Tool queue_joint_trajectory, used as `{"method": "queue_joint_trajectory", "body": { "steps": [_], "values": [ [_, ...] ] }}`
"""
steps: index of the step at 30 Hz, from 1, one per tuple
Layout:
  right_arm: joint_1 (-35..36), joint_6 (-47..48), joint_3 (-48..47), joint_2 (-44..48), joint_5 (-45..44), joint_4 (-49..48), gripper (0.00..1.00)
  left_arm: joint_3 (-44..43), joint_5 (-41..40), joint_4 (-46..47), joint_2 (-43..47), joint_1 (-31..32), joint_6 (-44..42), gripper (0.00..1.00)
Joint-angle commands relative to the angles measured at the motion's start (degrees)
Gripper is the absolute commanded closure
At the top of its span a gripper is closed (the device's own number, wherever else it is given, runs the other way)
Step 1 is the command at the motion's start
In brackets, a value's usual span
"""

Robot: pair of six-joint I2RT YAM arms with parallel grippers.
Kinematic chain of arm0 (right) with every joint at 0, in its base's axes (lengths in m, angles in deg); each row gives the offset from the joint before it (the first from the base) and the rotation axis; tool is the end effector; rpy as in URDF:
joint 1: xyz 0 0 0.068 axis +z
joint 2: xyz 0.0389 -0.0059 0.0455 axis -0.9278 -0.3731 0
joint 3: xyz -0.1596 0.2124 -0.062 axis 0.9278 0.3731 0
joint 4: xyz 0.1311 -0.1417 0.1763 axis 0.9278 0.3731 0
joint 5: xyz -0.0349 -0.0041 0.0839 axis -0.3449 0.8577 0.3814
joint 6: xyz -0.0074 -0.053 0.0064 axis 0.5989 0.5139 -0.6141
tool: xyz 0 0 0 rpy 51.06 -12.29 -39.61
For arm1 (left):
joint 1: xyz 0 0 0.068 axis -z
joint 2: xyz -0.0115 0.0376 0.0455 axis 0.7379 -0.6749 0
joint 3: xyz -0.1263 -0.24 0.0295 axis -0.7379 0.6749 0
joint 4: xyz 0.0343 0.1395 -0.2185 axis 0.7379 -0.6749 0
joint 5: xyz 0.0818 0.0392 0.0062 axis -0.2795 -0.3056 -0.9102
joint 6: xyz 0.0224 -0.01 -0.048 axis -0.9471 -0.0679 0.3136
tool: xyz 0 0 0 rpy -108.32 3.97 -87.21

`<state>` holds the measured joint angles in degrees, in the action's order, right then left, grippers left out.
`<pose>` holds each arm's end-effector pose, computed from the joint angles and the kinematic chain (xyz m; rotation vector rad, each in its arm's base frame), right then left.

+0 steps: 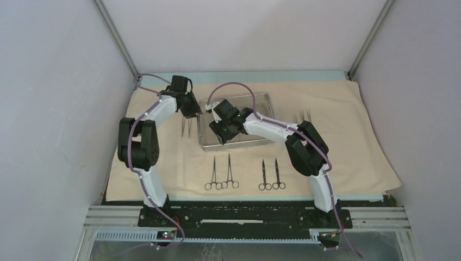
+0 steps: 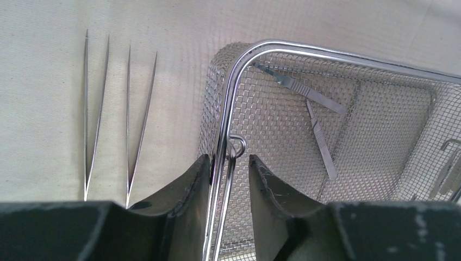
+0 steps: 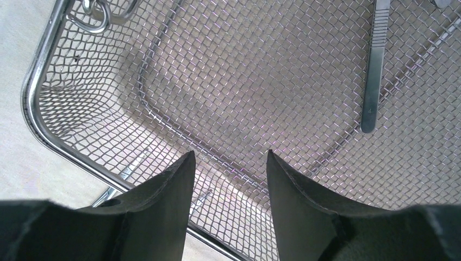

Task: Open and lay out the surgical kit
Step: Adjust the container in the surgical kit.

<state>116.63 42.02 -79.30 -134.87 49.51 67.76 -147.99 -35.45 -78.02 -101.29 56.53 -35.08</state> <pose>0.3083 0.3498 0.1994 -1.0181 2.3775 0.3667 0.4018 -0.0668 0.2164 -0.5292 2.5357 -0.4053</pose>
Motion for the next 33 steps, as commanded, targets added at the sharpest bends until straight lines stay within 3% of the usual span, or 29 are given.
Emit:
{"method": "queue_joint_trajectory", "body": {
  "steps": [1, 9, 33],
  "values": [
    [2.0, -1.0, 1.0, 3.2, 1.8, 2.2, 0.4, -5.4, 1.1, -1.7, -1.5, 0.2, -2.4, 0.66],
    [2.5, -1.2, 1.2, 3.4, 1.9, 2.4, 0.4, -12.1, 1.8, -5.0, -5.2, 0.0, -4.4, 0.71],
    [3.1, -1.3, 2.9, 4.2, 1.7, 2.0, 0.4, -25.0, 3.7, -9.9, -12.8, 0.2, -6.2, 0.72]
  ]
}}
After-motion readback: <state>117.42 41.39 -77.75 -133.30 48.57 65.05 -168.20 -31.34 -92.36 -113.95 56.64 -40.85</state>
